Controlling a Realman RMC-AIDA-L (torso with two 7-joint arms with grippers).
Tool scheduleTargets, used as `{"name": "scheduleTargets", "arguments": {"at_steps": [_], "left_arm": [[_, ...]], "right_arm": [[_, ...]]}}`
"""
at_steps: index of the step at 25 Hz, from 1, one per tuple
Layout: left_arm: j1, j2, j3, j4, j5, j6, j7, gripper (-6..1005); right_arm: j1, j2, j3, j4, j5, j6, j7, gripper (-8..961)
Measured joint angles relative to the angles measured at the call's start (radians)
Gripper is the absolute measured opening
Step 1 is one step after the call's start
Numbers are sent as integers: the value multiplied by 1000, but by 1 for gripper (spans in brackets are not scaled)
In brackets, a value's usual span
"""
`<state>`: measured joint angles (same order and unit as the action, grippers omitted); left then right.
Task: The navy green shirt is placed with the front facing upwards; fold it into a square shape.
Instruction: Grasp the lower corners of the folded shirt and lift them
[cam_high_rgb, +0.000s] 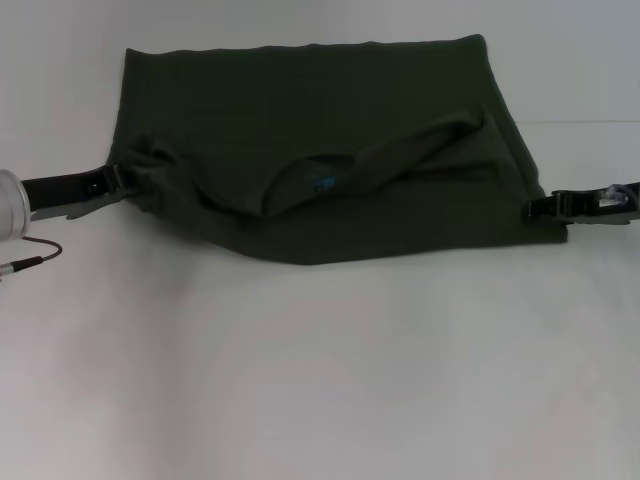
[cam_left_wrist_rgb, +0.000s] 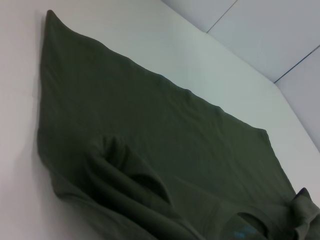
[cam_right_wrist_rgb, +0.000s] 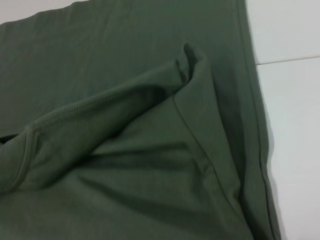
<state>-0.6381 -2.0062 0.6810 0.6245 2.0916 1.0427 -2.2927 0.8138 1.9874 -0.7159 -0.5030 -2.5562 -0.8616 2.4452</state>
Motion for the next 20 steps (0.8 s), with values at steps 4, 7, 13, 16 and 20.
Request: {"name": "scheduleTargets", "arguments": {"at_steps": [4, 7, 13, 16, 20], "left_arm": [[1, 0, 0, 0, -1, -3, 0, 0], [1, 0, 0, -1, -1, -7, 0, 0], [1, -2, 0, -3, -1, -10, 0, 0], [0, -2, 0, -3, -1, -11, 0, 0], [-1, -4, 0, -3, -1, -12, 0, -1]], "right_arm": [[4, 5, -24, 9, -1, 22, 7, 632], [4, 6, -29, 11, -2, 25, 9, 592], [-5, -2, -29, 9, -2, 27, 21, 575], [-5, -2, -31, 11, -2, 29, 21, 567], [-3, 10, -36, 13, -3, 33, 16, 556]]}}
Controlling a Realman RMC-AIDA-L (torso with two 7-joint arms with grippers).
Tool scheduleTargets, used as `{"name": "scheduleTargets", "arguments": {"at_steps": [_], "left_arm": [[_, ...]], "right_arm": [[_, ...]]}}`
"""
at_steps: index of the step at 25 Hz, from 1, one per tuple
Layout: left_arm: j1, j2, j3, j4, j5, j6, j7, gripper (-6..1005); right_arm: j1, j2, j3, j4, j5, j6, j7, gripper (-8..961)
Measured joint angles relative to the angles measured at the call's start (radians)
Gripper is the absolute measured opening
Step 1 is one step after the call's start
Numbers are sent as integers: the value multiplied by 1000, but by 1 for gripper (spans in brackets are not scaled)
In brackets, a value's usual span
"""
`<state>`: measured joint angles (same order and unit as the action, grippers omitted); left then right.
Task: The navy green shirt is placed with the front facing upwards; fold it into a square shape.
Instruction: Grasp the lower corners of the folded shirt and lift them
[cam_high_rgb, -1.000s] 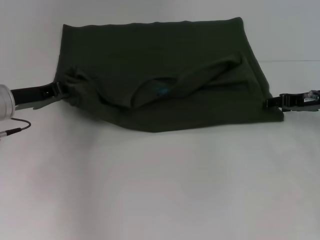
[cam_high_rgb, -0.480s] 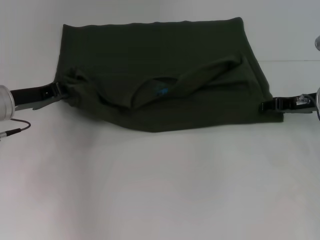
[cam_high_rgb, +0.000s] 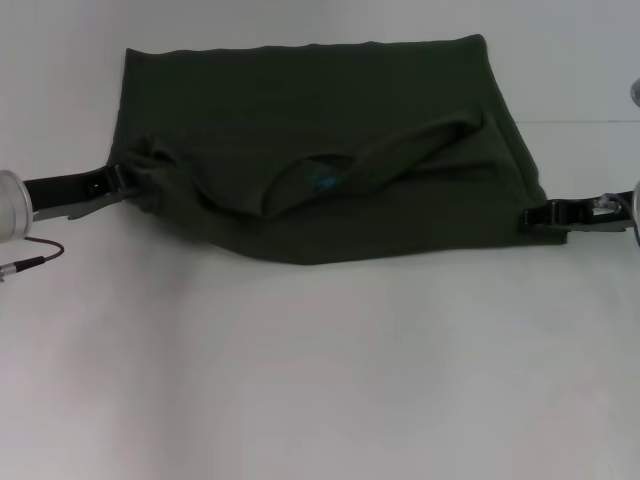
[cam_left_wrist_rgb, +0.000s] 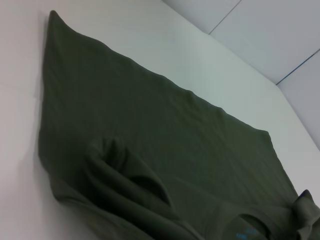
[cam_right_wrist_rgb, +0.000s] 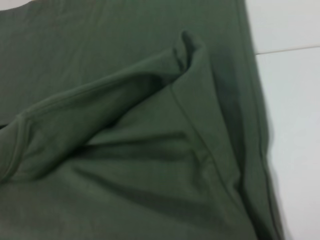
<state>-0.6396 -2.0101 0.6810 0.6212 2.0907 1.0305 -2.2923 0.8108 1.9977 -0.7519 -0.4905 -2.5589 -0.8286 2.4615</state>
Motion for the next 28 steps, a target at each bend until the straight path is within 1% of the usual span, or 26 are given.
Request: {"name": "scheduleTargets", "arguments": {"at_steps": [3, 12, 22, 25, 28], "left_arm": [[0, -1, 0, 0, 0, 0, 0, -1], [0, -3, 0, 2, 0, 0, 0, 0], [-3, -5, 0, 5, 0, 4, -1, 0], [-3, -3, 6, 13, 5, 36, -1, -1], [-1, 12, 7, 36, 22, 114, -6, -1]], "right_arm": [[4, 6, -7, 1, 0, 2, -4, 548], [1, 12, -13, -20, 8, 8, 4, 523], [6, 12, -11, -25, 10, 7, 5, 88], [0, 9, -10, -52, 10, -40, 10, 54], [-20, 0, -10, -122, 10, -159, 30, 20]]}}
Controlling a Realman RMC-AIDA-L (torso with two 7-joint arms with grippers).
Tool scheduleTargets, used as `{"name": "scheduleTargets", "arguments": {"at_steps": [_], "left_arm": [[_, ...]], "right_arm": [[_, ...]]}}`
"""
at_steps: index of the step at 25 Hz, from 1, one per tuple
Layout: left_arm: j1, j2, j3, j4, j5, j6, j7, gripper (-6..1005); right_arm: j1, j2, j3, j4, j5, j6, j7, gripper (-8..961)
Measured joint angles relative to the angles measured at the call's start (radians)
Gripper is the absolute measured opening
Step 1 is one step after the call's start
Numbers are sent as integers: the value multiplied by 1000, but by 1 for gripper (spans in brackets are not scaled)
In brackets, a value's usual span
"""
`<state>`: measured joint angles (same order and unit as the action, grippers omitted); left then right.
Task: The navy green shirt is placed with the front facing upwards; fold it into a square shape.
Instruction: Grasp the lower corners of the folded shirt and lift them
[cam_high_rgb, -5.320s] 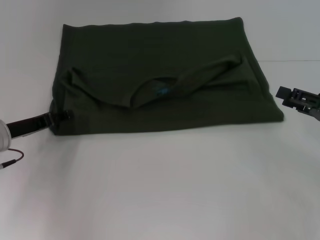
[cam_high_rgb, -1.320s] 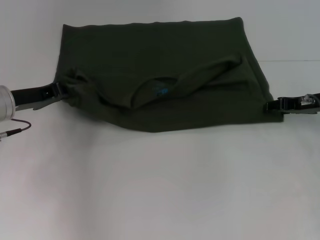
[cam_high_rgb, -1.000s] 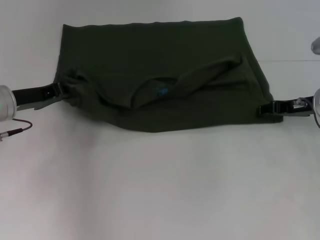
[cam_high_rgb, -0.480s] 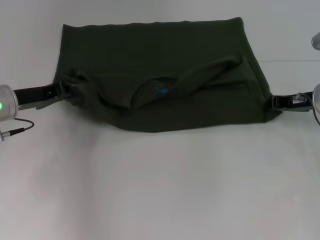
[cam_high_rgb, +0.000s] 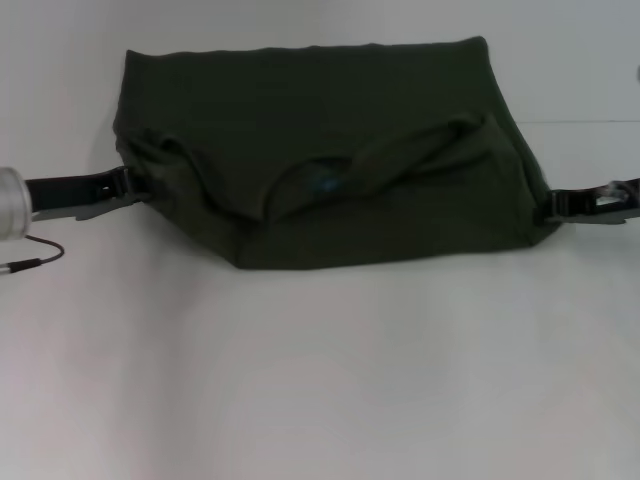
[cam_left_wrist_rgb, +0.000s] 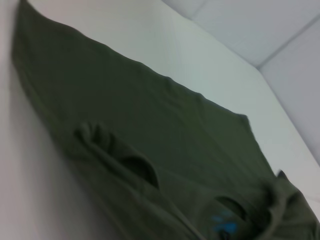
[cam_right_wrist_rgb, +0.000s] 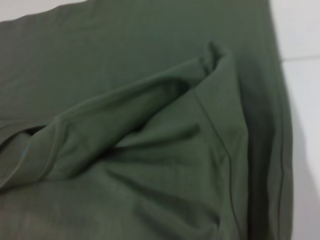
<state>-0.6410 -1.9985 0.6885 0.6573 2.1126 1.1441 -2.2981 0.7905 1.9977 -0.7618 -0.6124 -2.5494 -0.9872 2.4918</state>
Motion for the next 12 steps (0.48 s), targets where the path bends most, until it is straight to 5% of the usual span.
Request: {"name": "scheduleTargets", "arguments": {"at_steps": [5, 12], "left_arm": [[9, 31, -6, 69, 103, 207, -54, -1], [50, 36, -39, 150, 210, 484, -61, 0]], "right_arm": [[-53, -21, 2, -144, -1, -259, 31, 20], [-127, -63, 11, -205, -1, -568, 15, 20]]}}
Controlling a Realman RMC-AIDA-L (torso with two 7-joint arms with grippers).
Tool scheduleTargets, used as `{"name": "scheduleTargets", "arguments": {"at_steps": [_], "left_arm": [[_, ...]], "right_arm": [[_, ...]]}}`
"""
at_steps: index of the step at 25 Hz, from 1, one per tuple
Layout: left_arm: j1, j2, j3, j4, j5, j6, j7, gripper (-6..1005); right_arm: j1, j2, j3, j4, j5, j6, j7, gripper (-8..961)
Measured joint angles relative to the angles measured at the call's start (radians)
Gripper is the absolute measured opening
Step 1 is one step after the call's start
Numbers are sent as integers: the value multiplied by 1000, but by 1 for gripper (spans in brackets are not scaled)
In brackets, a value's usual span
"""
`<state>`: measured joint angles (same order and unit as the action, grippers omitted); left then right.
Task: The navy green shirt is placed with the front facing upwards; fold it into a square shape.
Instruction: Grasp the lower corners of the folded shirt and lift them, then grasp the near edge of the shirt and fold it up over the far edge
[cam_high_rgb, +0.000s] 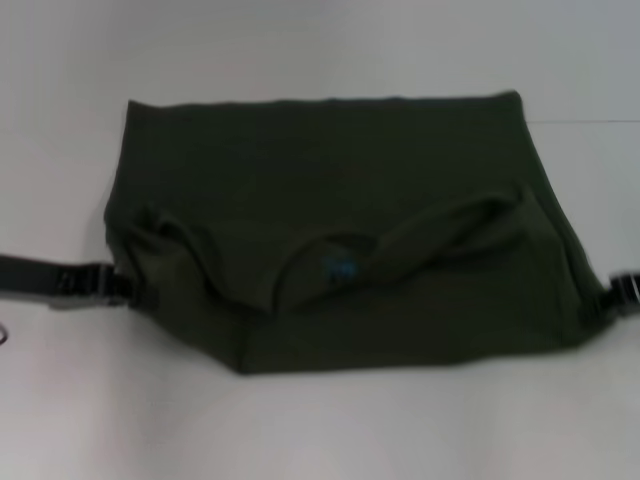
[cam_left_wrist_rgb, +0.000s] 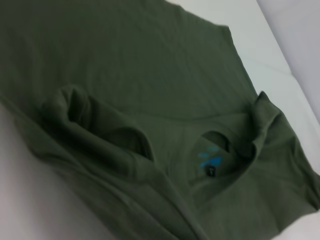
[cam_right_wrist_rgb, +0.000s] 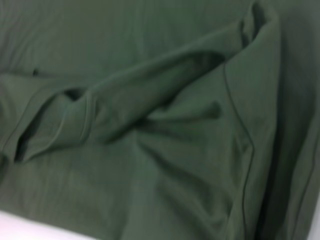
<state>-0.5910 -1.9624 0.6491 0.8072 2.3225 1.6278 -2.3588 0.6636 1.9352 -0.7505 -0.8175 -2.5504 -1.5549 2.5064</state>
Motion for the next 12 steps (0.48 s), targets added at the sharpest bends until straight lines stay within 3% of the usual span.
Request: {"name": "scheduleTargets", "arguments": {"at_steps": [6, 11, 12], "left_arm": [[4, 16, -62, 5, 121, 209, 35, 0], [18, 13, -73, 16, 164, 330, 76, 0], [18, 13, -75, 17, 169, 325, 75, 0]], "right_arm": [[-50, -23, -7, 3, -19, -163, -65, 20], [-72, -29, 9, 10, -32, -220, -109, 20], [-74, -31, 51, 10, -28, -221, -119, 19]]}}
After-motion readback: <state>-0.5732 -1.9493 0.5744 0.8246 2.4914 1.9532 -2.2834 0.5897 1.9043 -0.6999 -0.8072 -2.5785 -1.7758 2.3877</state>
